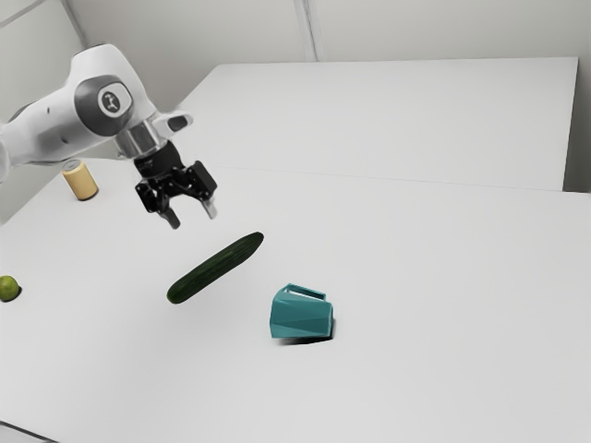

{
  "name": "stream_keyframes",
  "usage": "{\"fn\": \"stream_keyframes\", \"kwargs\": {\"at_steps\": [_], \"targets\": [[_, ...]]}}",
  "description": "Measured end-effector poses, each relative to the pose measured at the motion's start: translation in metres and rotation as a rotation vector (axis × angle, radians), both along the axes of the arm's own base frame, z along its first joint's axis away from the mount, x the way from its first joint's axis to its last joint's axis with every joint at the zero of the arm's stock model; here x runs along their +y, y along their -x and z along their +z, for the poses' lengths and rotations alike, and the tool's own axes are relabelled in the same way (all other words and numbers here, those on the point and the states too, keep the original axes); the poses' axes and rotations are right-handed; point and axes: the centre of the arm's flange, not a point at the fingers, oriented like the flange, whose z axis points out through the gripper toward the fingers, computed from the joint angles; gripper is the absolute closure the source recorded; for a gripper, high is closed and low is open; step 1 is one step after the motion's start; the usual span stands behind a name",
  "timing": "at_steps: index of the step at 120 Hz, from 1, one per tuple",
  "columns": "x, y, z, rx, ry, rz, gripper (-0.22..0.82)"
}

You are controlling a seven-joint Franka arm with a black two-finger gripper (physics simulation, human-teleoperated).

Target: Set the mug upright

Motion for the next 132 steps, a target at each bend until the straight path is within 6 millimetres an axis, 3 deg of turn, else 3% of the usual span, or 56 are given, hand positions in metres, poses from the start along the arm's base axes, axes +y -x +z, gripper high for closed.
{"fn": "stream_keyframes", "kwargs": {"at_steps": [20,41,79,132], "targets": [[0.006,-0.002,-0.064,0.117,0.151,0.112,0.0],[-0.03,-0.008,-0.118,0.217,0.26,0.138,0.0],[-0.054,-0.005,-0.166,0.305,0.377,0.215,0.0],[-0.101,-0.009,-0.199,0.347,0.485,0.262,0.0]]}}
